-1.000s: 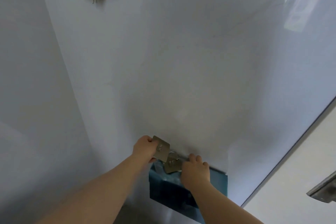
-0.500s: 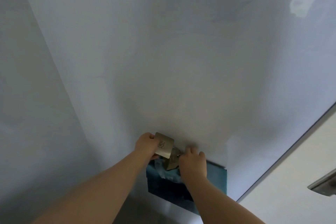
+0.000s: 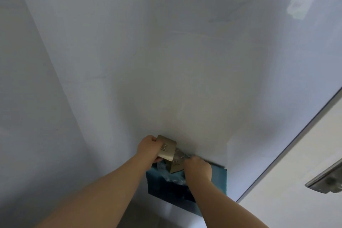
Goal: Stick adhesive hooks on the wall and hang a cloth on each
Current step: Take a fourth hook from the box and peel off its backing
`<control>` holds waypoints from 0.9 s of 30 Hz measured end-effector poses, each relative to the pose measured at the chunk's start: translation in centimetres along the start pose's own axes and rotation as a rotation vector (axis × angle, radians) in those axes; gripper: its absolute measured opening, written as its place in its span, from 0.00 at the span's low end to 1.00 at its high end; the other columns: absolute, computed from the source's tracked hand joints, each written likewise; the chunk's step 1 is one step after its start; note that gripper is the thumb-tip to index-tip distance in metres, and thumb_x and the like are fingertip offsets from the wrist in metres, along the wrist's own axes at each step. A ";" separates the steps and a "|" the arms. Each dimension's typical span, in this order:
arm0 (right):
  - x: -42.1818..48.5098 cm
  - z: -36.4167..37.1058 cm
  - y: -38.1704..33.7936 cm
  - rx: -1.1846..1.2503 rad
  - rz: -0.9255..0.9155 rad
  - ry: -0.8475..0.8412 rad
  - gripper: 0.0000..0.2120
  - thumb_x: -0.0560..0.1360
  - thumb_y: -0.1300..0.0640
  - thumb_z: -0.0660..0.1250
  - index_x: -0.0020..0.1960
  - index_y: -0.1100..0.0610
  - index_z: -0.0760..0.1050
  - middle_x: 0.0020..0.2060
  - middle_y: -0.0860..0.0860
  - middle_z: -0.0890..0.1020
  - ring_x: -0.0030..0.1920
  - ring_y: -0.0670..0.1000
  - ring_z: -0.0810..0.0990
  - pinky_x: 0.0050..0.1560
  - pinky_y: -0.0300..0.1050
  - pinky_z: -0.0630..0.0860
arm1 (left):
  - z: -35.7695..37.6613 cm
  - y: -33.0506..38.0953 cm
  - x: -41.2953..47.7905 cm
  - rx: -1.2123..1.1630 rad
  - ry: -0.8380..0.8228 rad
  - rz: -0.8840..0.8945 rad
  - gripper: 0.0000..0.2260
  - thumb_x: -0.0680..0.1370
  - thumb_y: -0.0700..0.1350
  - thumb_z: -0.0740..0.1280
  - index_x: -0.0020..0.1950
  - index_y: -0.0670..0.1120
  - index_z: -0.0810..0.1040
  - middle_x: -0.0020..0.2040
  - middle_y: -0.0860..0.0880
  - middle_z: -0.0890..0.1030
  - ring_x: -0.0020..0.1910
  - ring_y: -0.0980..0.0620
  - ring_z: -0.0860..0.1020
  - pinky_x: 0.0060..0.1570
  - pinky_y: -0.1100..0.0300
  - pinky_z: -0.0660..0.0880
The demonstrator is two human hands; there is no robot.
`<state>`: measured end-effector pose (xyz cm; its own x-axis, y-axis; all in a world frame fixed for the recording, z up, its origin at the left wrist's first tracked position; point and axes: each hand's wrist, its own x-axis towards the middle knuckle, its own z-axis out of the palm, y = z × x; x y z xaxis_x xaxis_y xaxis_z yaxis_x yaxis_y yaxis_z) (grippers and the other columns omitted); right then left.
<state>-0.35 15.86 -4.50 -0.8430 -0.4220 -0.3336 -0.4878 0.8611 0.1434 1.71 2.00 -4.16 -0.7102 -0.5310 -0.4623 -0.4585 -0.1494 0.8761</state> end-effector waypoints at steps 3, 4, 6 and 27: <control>-0.3 0.1 0.1 -0.010 -0.046 0.044 0.14 0.78 0.67 0.58 0.61 0.62 0.74 0.59 0.57 0.77 0.59 0.56 0.77 0.54 0.45 0.74 | 0.0 -0.2 -0.2 0.006 0.003 0.005 0.05 0.78 0.39 0.61 0.42 0.45 0.70 0.51 0.40 0.77 0.48 0.44 0.77 0.38 0.57 0.78; -0.3 0.0 0.2 -0.028 -0.065 0.057 0.13 0.78 0.66 0.58 0.60 0.62 0.75 0.58 0.57 0.78 0.58 0.56 0.78 0.53 0.45 0.74 | 0.1 -0.3 -0.2 0.005 0.000 0.004 0.05 0.78 0.39 0.61 0.42 0.45 0.70 0.50 0.40 0.77 0.48 0.44 0.77 0.38 0.57 0.78; -0.5 -0.2 0.3 -0.058 -0.093 0.073 0.12 0.78 0.66 0.59 0.58 0.62 0.76 0.56 0.57 0.79 0.56 0.56 0.78 0.52 0.46 0.74 | 0.0 -0.4 -0.2 0.000 -0.008 -0.005 0.04 0.78 0.39 0.61 0.43 0.44 0.70 0.49 0.40 0.77 0.47 0.44 0.77 0.39 0.56 0.78; 0.3 -5.2 1.4 1.575 0.101 0.205 0.12 0.78 0.60 0.62 0.36 0.56 0.76 0.28 0.51 0.77 0.25 0.48 0.69 0.27 0.38 0.68 | -2.0 3.4 -0.5 -0.051 0.072 0.085 0.06 0.80 0.42 0.60 0.44 0.43 0.73 0.40 0.44 0.74 0.37 0.50 0.71 0.33 0.60 0.69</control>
<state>-2.47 15.50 0.41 -0.9345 -0.2645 -0.2383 0.1717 0.2516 -0.9525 1.61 0.05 -0.70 -0.7046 -0.6016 -0.3764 -0.3691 -0.1424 0.9184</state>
